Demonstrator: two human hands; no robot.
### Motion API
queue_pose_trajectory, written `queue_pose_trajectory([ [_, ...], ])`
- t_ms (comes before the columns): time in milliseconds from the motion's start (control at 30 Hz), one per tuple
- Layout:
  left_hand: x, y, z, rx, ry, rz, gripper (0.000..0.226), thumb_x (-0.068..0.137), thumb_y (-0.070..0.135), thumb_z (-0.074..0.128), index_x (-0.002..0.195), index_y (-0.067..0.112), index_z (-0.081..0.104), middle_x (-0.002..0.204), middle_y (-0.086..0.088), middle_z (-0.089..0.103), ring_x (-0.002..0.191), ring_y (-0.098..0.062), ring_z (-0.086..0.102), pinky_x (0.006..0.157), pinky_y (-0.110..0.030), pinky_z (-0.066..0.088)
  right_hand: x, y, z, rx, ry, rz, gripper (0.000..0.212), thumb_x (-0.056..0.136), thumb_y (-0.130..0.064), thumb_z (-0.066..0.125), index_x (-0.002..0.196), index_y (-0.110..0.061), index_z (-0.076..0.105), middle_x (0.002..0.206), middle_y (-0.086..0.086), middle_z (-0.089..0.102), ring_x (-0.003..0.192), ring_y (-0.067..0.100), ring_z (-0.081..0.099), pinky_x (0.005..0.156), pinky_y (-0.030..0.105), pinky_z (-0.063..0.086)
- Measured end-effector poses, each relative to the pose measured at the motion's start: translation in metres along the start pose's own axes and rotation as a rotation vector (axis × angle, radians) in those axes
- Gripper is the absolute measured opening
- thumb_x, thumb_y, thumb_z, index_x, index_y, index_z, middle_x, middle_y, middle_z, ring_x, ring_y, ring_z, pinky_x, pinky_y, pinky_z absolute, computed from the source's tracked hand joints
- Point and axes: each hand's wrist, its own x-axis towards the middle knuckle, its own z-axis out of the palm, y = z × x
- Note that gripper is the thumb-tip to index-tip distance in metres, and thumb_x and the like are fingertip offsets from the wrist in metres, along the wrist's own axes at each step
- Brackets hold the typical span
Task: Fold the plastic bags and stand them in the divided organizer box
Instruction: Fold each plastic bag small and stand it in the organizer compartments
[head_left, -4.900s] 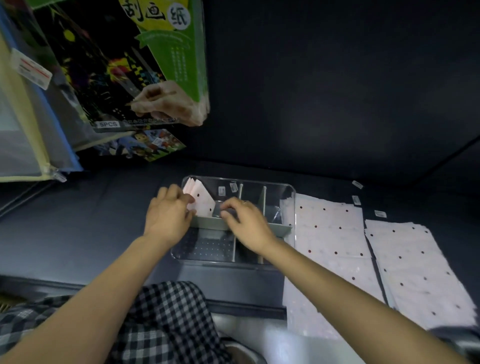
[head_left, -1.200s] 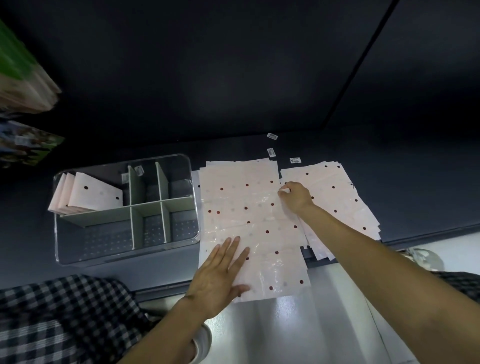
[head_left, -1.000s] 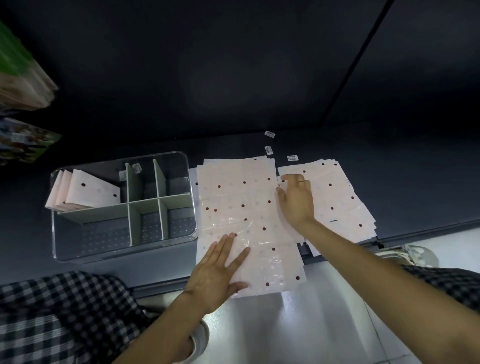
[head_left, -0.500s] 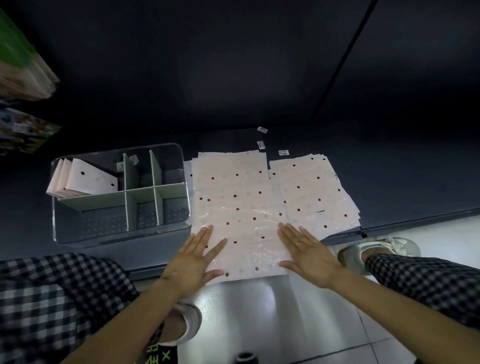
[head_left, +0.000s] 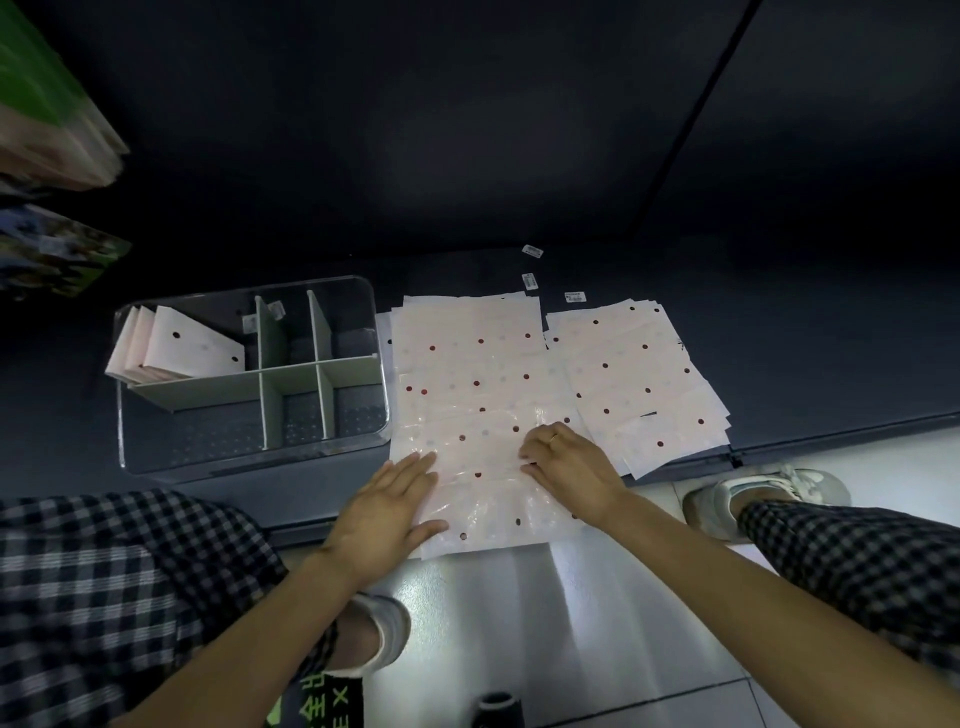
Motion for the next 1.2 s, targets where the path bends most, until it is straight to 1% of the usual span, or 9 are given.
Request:
queue_pose_trajectory([
  [167, 0.008, 0.006, -0.006, -0.114, 0.119, -0.037, 0.065, 0.087, 0.063, 0.030, 0.128, 0.017, 0.053, 0.147, 0.002, 0.039, 0.137, -0.014, 0.031, 0.113, -0.027, 0.017, 0.004, 0.004, 0.002, -0.024, -0.027, -0.013, 0.012, 0.071, -0.018, 0.081, 0.077, -0.014, 0.071, 0.082, -0.001, 0.067, 0.071, 0.019, 0.063, 0.058, 0.023, 0.053],
  [300, 0.016, 0.010, -0.006, -0.150, 0.211, -0.067, 0.040, 0.092, 0.045, 0.052, 0.119, 0.017, 0.059, 0.128, 0.005, 0.053, 0.122, -0.015, 0.043, 0.102, -0.025, 0.029, 0.011, 0.003, -0.002, 0.297, -0.104, 0.250, 0.010, 0.087, -0.020, 0.065, 0.087, -0.012, 0.071, 0.096, -0.001, 0.065, 0.090, 0.018, 0.057, 0.073, 0.025, 0.046],
  [400, 0.022, 0.011, -0.011, -0.183, 0.226, -0.068, 0.043, 0.088, 0.046, 0.058, 0.120, 0.018, 0.058, 0.122, 0.006, 0.053, 0.120, -0.014, 0.042, 0.101, -0.024, 0.029, 0.019, 0.004, -0.010, 0.554, -0.153, 0.382, 0.008, 0.086, -0.014, 0.065, 0.086, -0.011, 0.072, 0.094, 0.000, 0.066, 0.092, 0.016, 0.059, 0.084, 0.025, 0.048],
  [533, 0.030, 0.015, -0.021, -0.326, 0.210, -0.071, 0.050, 0.080, 0.040, 0.071, 0.124, 0.021, 0.057, 0.127, 0.007, 0.052, 0.123, -0.013, 0.042, 0.102, -0.024, 0.030, 0.019, 0.006, -0.028, 0.727, -0.256, 0.445, 0.007, 0.086, -0.012, 0.065, 0.086, -0.012, 0.073, 0.090, -0.006, 0.069, 0.087, 0.005, 0.062, 0.080, 0.006, 0.043],
  [700, 0.030, 0.012, -0.033, -0.559, -0.027, -0.169, 0.044, 0.078, 0.035, 0.074, 0.117, 0.036, 0.055, 0.114, 0.017, 0.060, 0.096, 0.001, 0.053, 0.079, -0.012, 0.039, 0.022, 0.011, -0.057, 0.791, -0.406, 0.393, 0.011, 0.090, -0.015, 0.061, 0.083, -0.021, 0.065, 0.079, -0.012, 0.066, 0.078, 0.001, 0.058, 0.075, 0.013, 0.043],
  [800, 0.025, 0.013, -0.032, -0.727, -0.026, -0.237, 0.037, 0.081, 0.028, 0.072, 0.111, 0.038, 0.055, 0.096, 0.009, 0.065, 0.075, -0.001, 0.057, 0.071, -0.014, 0.043, 0.028, 0.013, -0.066, 0.698, -0.439, 0.367, 0.010, 0.091, -0.021, 0.060, 0.083, -0.026, 0.064, 0.069, -0.016, 0.060, 0.070, 0.004, 0.052, 0.069, 0.019, 0.041],
  [967, 0.017, 0.026, -0.028, -0.898, 0.169, -0.426, 0.061, 0.086, 0.019, 0.068, 0.138, 0.022, 0.035, 0.116, 0.001, 0.058, 0.096, -0.015, 0.061, 0.082, -0.021, 0.047, 0.051, 0.008, -0.058, 0.454, -0.420, 0.298, 0.012, 0.093, -0.022, 0.056, 0.097, -0.016, 0.066, 0.085, -0.004, 0.061, 0.084, 0.016, 0.055, 0.078, 0.029, 0.044],
  [1100, 0.008, 0.042, -0.026, -0.421, 0.355, -0.250, 0.061, 0.091, 0.026, 0.059, 0.145, 0.018, 0.030, 0.153, 0.001, 0.027, 0.140, -0.017, 0.027, 0.115, -0.029, 0.023, 0.061, 0.014, -0.041, 0.300, -0.504, 0.358, 0.017, 0.095, -0.018, 0.048, 0.100, -0.014, 0.064, 0.098, -0.003, 0.062, 0.093, 0.016, 0.053, 0.078, 0.028, 0.041],
  [1200, 0.010, 0.053, -0.015, -0.128, 0.197, 0.012, 0.062, 0.097, 0.037, 0.045, 0.149, 0.019, 0.019, 0.159, 0.002, 0.005, 0.146, -0.014, -0.002, 0.114, -0.020, -0.010, 0.060, 0.017, -0.034, 0.263, -0.491, 0.386, 0.020, 0.095, -0.015, 0.045, 0.099, -0.013, 0.064, 0.106, -0.001, 0.064, 0.101, 0.020, 0.055, 0.080, 0.028, 0.043],
])
